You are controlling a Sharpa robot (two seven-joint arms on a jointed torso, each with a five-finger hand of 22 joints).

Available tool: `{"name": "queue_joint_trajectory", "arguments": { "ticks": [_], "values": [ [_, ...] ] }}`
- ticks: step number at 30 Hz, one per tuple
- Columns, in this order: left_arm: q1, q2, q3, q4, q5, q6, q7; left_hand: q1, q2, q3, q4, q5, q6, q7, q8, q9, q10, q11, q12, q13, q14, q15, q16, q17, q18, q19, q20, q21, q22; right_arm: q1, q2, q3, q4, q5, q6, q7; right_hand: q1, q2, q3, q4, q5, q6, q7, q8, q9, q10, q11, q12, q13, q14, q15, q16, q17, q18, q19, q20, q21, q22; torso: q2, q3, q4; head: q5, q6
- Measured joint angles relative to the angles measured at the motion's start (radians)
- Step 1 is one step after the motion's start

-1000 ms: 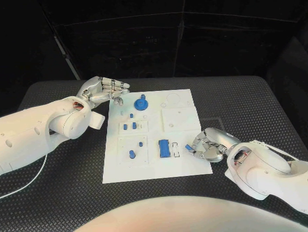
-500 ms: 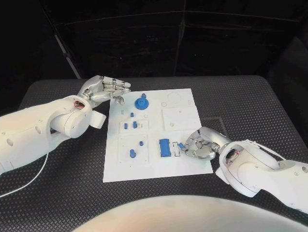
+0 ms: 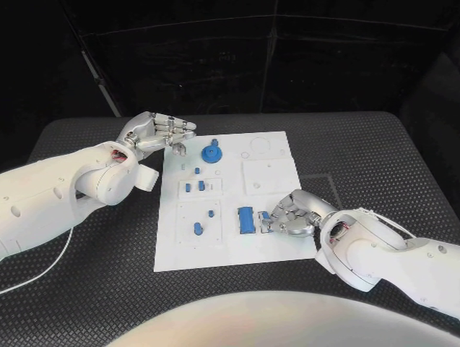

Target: Assemble the parts on the task board

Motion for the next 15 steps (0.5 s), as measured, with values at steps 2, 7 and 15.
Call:
{"name": "queue_joint_trajectory", "arguments": {
  "ticks": [2,7,15],
  "values": [
    [0.000,0.000,0.000,0.000,0.000,0.000,0.000,0.000,0.000,0.000,0.000,0.000,0.000,0.000,0.000,0.000,0.000,0.000,0.000,0.000,0.000,0.000,0.000,0.000,0.000,0.000,0.000,0.000,0.000,0.000,0.003,0.000,-0.001,0.001,0.000,0.000,0.000,0.000,-0.006,0.000,0.002,0.000,0.000,0.000,0.000,0.000,0.000,0.000,0.000,0.000,0.000,0.000,0.000,0.000,0.000,0.000,0.000,0.000,0.000,0.0002,-0.0002,0.000,0.000],
    [0.000,0.001,0.000,0.000,0.000,0.000,0.000,0.000,0.000,0.000,0.000,0.000,0.000,0.000,0.000,0.000,0.000,0.000,0.000,0.000,0.000,0.000,0.000,0.000,0.000,0.000,0.000,0.000,0.000,0.000,0.010,0.000,-0.003,0.003,0.001,0.000,-0.010,0.001,-0.024,0.004,0.004,0.000,0.000,0.003,0.002,0.000,0.000,0.000,0.000,0.000,0.000,0.000,0.000,0.000,0.000,0.000,0.000,0.000,0.000,0.0003,-0.0004,0.000,-0.002],
    [0.000,0.001,0.000,-0.001,0.000,0.000,-0.001,0.000,0.000,0.000,0.000,0.000,0.000,0.000,0.000,0.000,0.000,0.000,0.000,0.000,0.000,0.000,0.000,0.000,0.000,0.000,0.000,0.000,0.000,0.000,0.014,0.000,-0.009,0.004,0.002,-0.001,-0.031,0.001,-0.084,0.021,-0.062,0.001,-0.001,0.005,0.005,0.000,0.000,0.000,0.000,0.000,0.000,0.000,0.000,0.000,0.000,0.000,0.000,-0.002,-0.001,0.0000,-0.0004,0.004,-0.004]
  ]
}}
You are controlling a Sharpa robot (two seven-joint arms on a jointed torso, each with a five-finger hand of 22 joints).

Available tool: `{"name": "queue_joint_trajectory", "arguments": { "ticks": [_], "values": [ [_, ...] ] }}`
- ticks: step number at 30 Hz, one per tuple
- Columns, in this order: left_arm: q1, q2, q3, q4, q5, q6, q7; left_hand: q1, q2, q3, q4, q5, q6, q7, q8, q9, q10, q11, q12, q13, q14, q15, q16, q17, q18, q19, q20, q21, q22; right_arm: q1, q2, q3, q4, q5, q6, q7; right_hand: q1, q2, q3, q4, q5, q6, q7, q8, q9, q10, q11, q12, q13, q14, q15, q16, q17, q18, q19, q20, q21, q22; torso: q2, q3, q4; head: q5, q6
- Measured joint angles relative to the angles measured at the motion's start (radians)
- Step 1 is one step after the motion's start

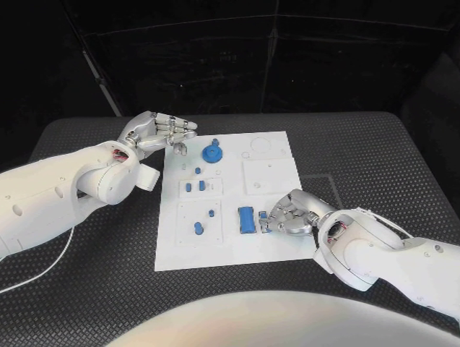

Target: Assemble the parts on the task board

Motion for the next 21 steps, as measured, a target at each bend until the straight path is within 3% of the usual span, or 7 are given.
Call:
{"name": "queue_joint_trajectory", "arguments": {
  "ticks": [5,8,15,21],
  "values": [
    [0.000,0.000,0.000,0.000,0.000,0.000,0.000,0.000,0.000,0.000,0.000,0.000,0.000,0.000,0.000,0.000,0.000,0.000,0.007,0.000,0.000,0.000,0.000,0.000,0.000,0.000,0.000,0.000,-0.002,0.000,0.001,0.000,-0.004,0.000,0.000,0.001,-0.038,0.013,-0.080,0.024,-0.203,-0.003,0.003,-0.005,0.002,0.000,0.000,-0.007,0.000,0.000,0.000,0.000,0.000,0.000,0.000,0.000,-0.007,-0.011,-0.001,0.0000,-0.0001,0.000,0.000],
    [0.000,0.000,0.000,0.000,0.000,0.000,-0.001,0.000,0.000,0.000,0.000,0.000,0.000,0.000,0.000,0.000,0.000,0.000,0.007,0.000,0.000,0.000,0.000,0.000,0.000,0.000,0.000,0.000,-0.002,0.000,0.001,0.000,-0.005,0.001,0.000,0.002,-0.045,0.020,-0.122,0.026,-0.265,-0.003,0.003,-0.005,0.005,0.000,0.000,-0.015,0.000,0.000,0.000,0.000,0.000,0.000,0.000,0.000,-0.012,-0.016,-0.001,0.0000,-0.0003,0.000,0.000],
    [0.000,0.000,0.000,-0.001,0.000,0.001,-0.002,0.000,0.000,0.000,0.000,0.000,0.000,0.000,0.000,0.000,0.000,0.000,0.007,0.000,0.000,0.000,0.000,0.000,0.000,0.000,0.000,0.000,-0.002,0.000,-0.001,0.000,-0.007,0.001,0.000,0.004,-0.041,0.030,-0.146,0.022,-0.282,-0.007,0.007,-0.006,0.006,0.000,0.000,-0.015,0.000,0.004,0.004,0.000,0.000,0.000,-0.004,0.004,-0.015,-0.020,-0.001,0.0001,-0.0005,0.000,0.001],
    [0.000,0.000,0.000,-0.001,0.000,0.001,-0.002,0.000,0.000,0.000,0.000,0.000,0.000,0.000,0.000,0.000,0.000,0.000,0.007,0.000,0.000,0.000,0.000,0.000,0.000,0.000,0.000,0.000,-0.002,0.000,-0.012,0.000,-0.003,0.001,0.005,0.012,0.040,0.045,-0.171,-0.003,-0.287,-0.007,0.007,-0.006,0.011,0.000,0.000,-0.015,0.000,0.004,0.004,0.000,0.001,0.000,-0.004,0.004,-0.016,-0.022,-0.001,0.0004,-0.0007,0.000,0.001]
  ]
}}
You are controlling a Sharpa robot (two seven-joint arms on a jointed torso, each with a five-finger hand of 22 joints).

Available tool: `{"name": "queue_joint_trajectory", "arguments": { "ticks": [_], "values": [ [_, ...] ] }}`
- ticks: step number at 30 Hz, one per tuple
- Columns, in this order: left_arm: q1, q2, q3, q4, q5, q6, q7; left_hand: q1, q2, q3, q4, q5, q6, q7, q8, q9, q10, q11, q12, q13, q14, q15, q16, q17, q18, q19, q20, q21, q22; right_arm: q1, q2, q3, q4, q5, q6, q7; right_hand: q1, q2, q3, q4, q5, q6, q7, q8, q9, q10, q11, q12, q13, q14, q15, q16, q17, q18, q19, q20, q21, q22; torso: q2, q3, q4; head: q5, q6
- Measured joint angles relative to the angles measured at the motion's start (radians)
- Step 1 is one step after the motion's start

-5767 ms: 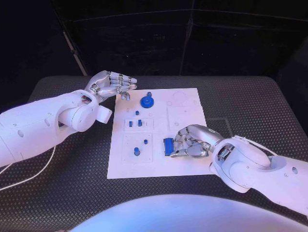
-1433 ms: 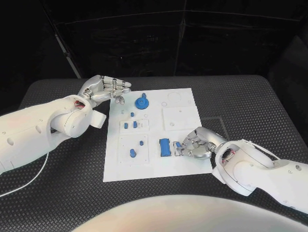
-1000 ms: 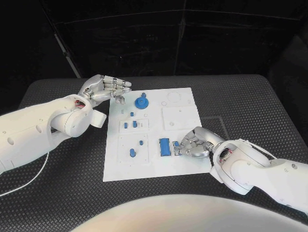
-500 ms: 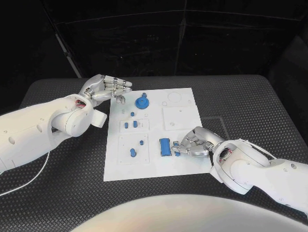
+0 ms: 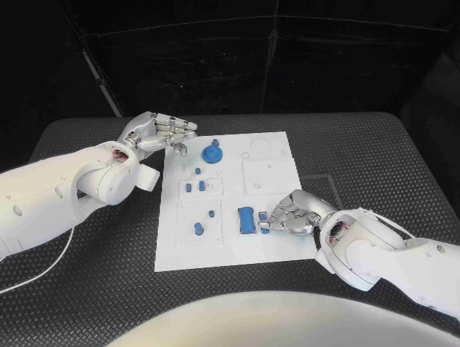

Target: Assemble the parts on the task board

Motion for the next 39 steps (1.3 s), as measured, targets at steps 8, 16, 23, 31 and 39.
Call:
{"name": "queue_joint_trajectory", "arguments": {
  "ticks": [8,16,23,31,39],
  "values": [
    [0.000,-0.002,0.000,-0.001,0.000,0.000,-0.001,0.000,0.000,0.000,0.000,0.000,0.000,0.000,0.000,0.000,0.000,0.000,0.000,0.000,0.000,0.000,0.000,0.000,0.000,0.000,0.000,0.000,0.000,0.000,-0.026,0.000,0.024,0.002,0.011,0.034,0.010,0.002,-0.036,0.005,-0.031,-0.004,0.004,0.000,0.002,0.000,0.000,0.000,0.000,0.000,0.000,0.000,0.000,0.000,0.000,0.000,-0.003,0.000,0.000,0.0007,-0.0017,0.003,-0.001],
    [0.000,-0.001,0.000,-0.003,0.000,0.000,-0.002,0.000,0.000,0.000,0.000,0.000,0.000,0.000,0.000,0.000,0.000,0.000,0.000,0.001,0.000,0.000,0.000,0.000,0.000,0.000,0.000,0.000,0.000,0.000,-0.042,0.000,0.029,0.020,0.033,0.067,0.010,0.002,-0.042,0.009,-0.031,-0.004,0.004,0.000,0.003,0.000,0.000,0.000,0.000,0.000,0.000,0.000,0.000,0.000,0.000,0.000,-0.003,0.000,0.000,0.0006,-0.0014,0.001,-0.001],
    [0.000,-0.001,0.000,-0.003,0.000,0.000,-0.002,0.000,0.000,0.000,0.000,0.000,0.000,0.000,0.000,0.000,0.000,0.000,0.000,0.001,0.000,0.000,0.000,0.000,0.000,0.000,0.000,0.000,0.000,0.000,-0.042,0.000,0.024,0.028,0.053,0.076,0.021,0.013,-0.049,0.002,-0.026,-0.004,0.004,0.000,0.005,0.000,0.000,0.000,0.000,0.000,0.000,0.000,0.000,0.000,0.000,0.000,-0.003,0.000,0.000,0.0000,0.0004,0.001,-0.001],
    [0.000,-0.002,0.000,-0.003,0.000,0.000,-0.003,0.000,0.000,0.000,0.000,0.000,0.000,0.000,0.000,0.000,0.000,0.000,0.000,0.001,0.000,0.000,0.000,0.000,0.000,0.000,0.000,0.000,0.000,0.000,-0.032,0.000,0.007,0.024,0.065,0.072,0.037,0.022,-0.058,0.003,-0.018,-0.004,0.004,0.000,0.008,0.000,0.000,0.000,0.000,0.000,0.000,0.000,0.000,0.000,0.000,0.000,-0.003,0.001,0.001,-0.0006,0.0005,0.003,-0.004],
    [0.000,-0.003,0.000,-0.001,0.000,0.000,-0.003,-0.004,0.004,-0.003,-0.003,0.000,0.000,0.000,0.000,-0.001,-0.004,0.004,0.000,0.001,0.000,0.000,0.000,-0.001,0.000,0.000,0.000,0.000,-0.001,0.000,-0.017,0.000,-0.021,0.018,0.064,0.061,0.037,0.030,-0.063,0.002,-0.012,0.000,0.000,0.000,0.011,0.000,0.000,0.000,0.000,0.000,0.000,0.000,0.000,0.000,0.000,0.000,-0.003,0.004,0.002,-0.0005,0.0017,0.006,-0.009]
  ]
}}
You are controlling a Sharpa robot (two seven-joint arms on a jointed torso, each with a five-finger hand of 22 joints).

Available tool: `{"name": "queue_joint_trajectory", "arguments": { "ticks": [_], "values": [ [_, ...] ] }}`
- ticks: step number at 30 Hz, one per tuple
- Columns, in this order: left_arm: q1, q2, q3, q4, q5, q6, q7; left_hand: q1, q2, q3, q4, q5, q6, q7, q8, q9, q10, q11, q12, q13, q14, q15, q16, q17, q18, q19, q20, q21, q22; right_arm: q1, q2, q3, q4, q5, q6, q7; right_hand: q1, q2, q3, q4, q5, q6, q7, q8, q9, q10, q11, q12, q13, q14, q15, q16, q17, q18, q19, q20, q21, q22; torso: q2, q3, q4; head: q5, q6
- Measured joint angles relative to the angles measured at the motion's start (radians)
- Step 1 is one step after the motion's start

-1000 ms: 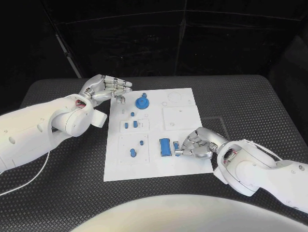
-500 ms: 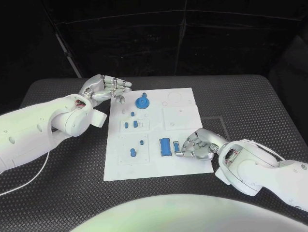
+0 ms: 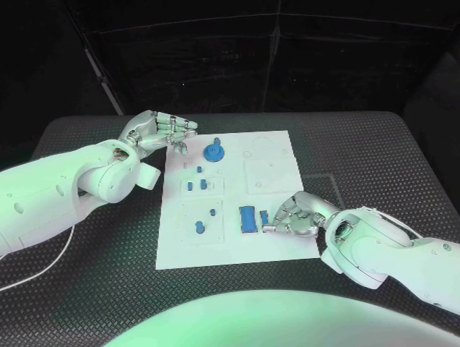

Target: Assemble the parts on the task board

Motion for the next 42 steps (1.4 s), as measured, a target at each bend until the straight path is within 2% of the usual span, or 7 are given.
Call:
{"name": "queue_joint_trajectory", "arguments": {
  "ticks": [18,23,29,33,36,40,42],
  "values": [
    [0.000,0.000,0.000,0.001,0.000,0.000,0.000,0.000,0.000,0.000,0.000,0.000,0.000,0.000,0.000,0.000,0.000,0.000,0.000,0.000,0.000,0.000,0.000,0.000,0.000,0.000,0.000,0.000,0.000,0.001,0.027,0.001,-0.027,-0.004,-0.011,0.000,0.036,0.015,-0.018,-0.016,-0.002,0.007,0.000,0.012,0.007,0.000,0.000,0.000,0.000,0.000,0.000,0.000,0.000,0.000,0.000,0.000,0.000,0.003,-0.002,0.0004,-0.0013,0.001,-0.002],
    [0.000,0.000,0.000,0.001,0.000,0.000,0.000,0.000,0.000,0.000,0.000,0.000,0.000,0.000,0.000,0.000,0.000,0.000,0.000,0.000,0.000,0.000,0.000,0.000,0.000,0.000,0.000,0.000,0.000,0.002,0.033,0.001,-0.034,-0.008,-0.011,0.002,0.101,0.029,-0.014,-0.058,-0.031,0.007,0.000,0.012,0.011,0.000,0.000,0.000,0.002,0.000,0.000,0.000,0.000,0.000,0.000,0.000,0.000,0.004,-0.003,0.0003,-0.0016,0.001,-0.002],
    [0.000,0.001,0.000,0.001,0.000,0.000,-0.001,0.000,0.000,0.000,0.000,0.000,0.000,0.000,0.000,0.000,0.000,0.000,0.000,0.000,0.000,0.000,0.000,0.000,0.000,0.000,0.000,0.000,0.000,0.002,0.038,0.002,-0.038,-0.021,-0.011,0.000,0.136,0.028,-0.016,-0.098,-0.096,0.007,0.000,0.017,0.012,0.000,0.000,0.004,0.005,0.000,0.000,0.000,0.000,0.000,0.000,0.000,0.000,0.005,-0.003,0.0004,-0.0016,0.001,-0.002],
    [0.000,0.001,0.000,0.001,0.000,0.000,-0.001,0.000,0.000,0.000,0.000,0.000,0.000,0.000,0.000,0.000,0.000,0.000,0.000,0.000,0.000,0.000,0.000,0.000,0.000,0.000,0.000,0.000,0.000,0.002,0.037,0.001,-0.037,-0.027,-0.012,0.002,0.137,0.029,-0.023,-0.096,-0.097,0.007,0.000,0.017,0.012,0.000,0.000,0.005,0.004,0.000,0.000,0.000,0.000,0.000,0.000,0.000,0.000,0.005,-0.003,0.0004,-0.0020,0.001,-0.002],
    [0.000,0.000,0.000,0.000,0.000,0.000,-0.001,0.000,0.000,0.000,0.000,0.000,0.000,0.000,0.000,0.000,0.000,0.000,0.000,0.000,0.000,0.000,0.000,0.000,0.000,0.000,0.000,0.000,0.000,0.001,0.031,0.001,-0.036,-0.022,-0.019,0.010,0.109,0.030,-0.047,-0.081,-0.068,0.006,0.000,0.017,0.012,0.000,0.000,-0.001,-0.004,0.000,0.000,-0.001,0.000,0.000,0.000,0.000,-0.006,-0.004,-0.003,0.0004,-0.0024,0.001,-0.002],
    [0.000,0.000,0.000,0.000,0.000,0.000,-0.001,0.000,0.000,0.000,0.000,0.000,0.000,0.000,0.000,0.000,0.000,0.000,0.000,0.000,0.000,0.000,0.000,0.000,0.000,0.000,0.000,0.000,0.000,0.001,0.018,0.000,-0.033,0.009,-0.030,0.039,0.082,0.019,-0.071,-0.067,-0.047,-0.018,0.010,0.009,0.010,0.000,0.000,-0.029,0.000,0.000,0.000,-0.017,0.000,0.000,-0.026,0.003,-0.034,-0.046,-0.003,0.0005,-0.0029,0.001,0.000],
    [0.000,0.001,0.000,-0.002,0.000,0.000,-0.001,0.000,0.000,0.000,0.000,0.000,0.000,0.000,0.000,0.000,0.000,0.000,0.000,0.000,0.000,0.000,0.000,0.000,0.000,0.000,0.000,0.000,0.000,0.001,0.008,0.000,-0.030,0.047,-0.037,0.069,0.071,0.020,-0.078,-0.060,-0.047,-0.036,0.016,-0.001,0.006,-0.006,0.010,-0.051,0.001,0.002,0.002,-0.031,0.000,0.000,-0.044,0.005,-0.054,-0.078,-0.004,0.0006,-0.0029,0.000,0.002]
  ]
}}
